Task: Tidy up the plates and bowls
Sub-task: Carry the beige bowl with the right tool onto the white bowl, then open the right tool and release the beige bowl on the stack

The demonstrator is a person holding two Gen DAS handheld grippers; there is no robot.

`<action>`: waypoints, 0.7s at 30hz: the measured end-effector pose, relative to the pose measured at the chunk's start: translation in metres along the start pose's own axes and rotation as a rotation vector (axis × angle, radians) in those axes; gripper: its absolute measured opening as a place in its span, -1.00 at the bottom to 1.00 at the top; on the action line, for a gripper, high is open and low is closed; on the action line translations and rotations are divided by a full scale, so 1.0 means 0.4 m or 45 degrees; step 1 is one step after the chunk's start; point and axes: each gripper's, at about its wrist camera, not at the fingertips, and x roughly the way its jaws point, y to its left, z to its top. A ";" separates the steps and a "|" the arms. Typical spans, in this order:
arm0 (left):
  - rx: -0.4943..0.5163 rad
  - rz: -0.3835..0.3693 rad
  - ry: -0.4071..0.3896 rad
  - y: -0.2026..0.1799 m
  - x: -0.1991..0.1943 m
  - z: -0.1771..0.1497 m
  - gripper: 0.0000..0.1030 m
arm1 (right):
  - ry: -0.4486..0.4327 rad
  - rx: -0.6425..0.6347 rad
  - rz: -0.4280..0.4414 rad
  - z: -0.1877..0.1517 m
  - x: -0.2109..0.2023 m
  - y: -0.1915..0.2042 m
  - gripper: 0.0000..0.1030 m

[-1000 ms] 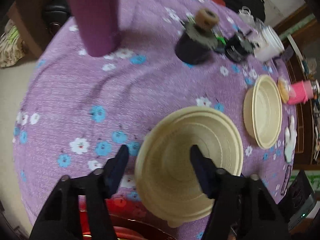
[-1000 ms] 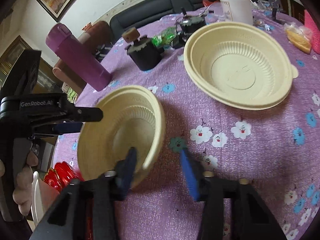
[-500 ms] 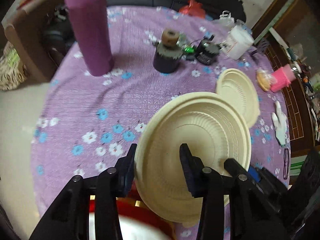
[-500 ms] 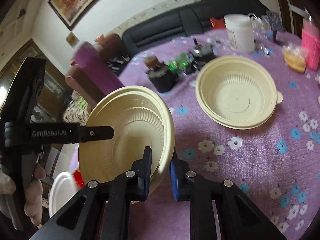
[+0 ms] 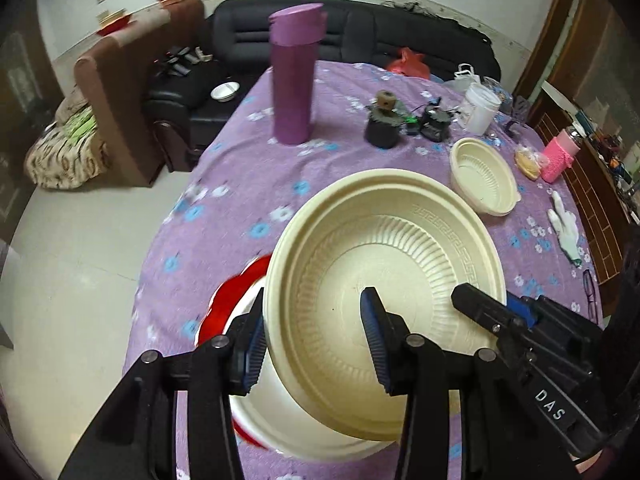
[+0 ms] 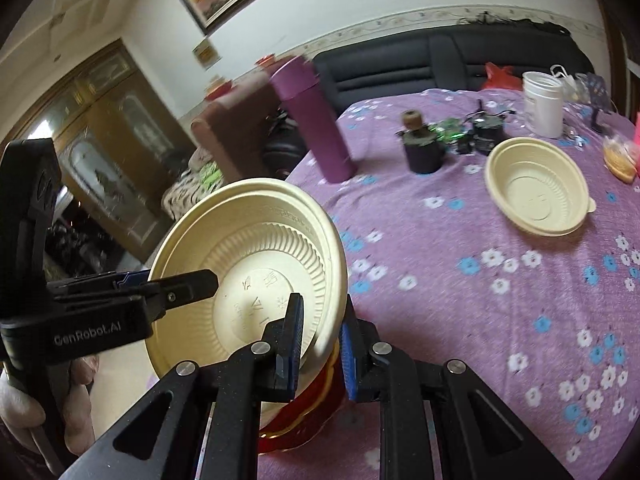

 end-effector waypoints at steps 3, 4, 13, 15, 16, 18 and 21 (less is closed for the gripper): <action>-0.026 0.042 -0.001 0.030 0.023 -0.037 -0.18 | 0.030 -0.043 -0.010 -0.027 0.024 0.036 -0.63; -0.036 0.053 0.000 0.040 0.032 -0.047 -0.18 | 0.039 -0.066 -0.026 -0.035 0.036 0.051 -0.63; -0.023 0.149 -0.107 0.047 0.028 -0.088 0.05 | -0.035 -0.319 -0.229 -0.079 0.081 0.141 -0.41; -0.017 0.188 -0.149 0.043 0.015 -0.091 0.07 | -0.059 -0.337 -0.253 -0.083 0.082 0.143 -0.25; -0.017 0.194 -0.167 0.043 0.007 -0.093 0.09 | -0.072 -0.343 -0.266 -0.085 0.080 0.144 -0.19; -0.034 0.179 -0.190 0.050 -0.008 -0.098 0.16 | -0.100 -0.358 -0.291 -0.086 0.079 0.144 -0.04; -0.062 0.171 -0.244 0.053 -0.041 -0.109 0.19 | -0.156 -0.373 -0.308 -0.087 0.065 0.146 0.14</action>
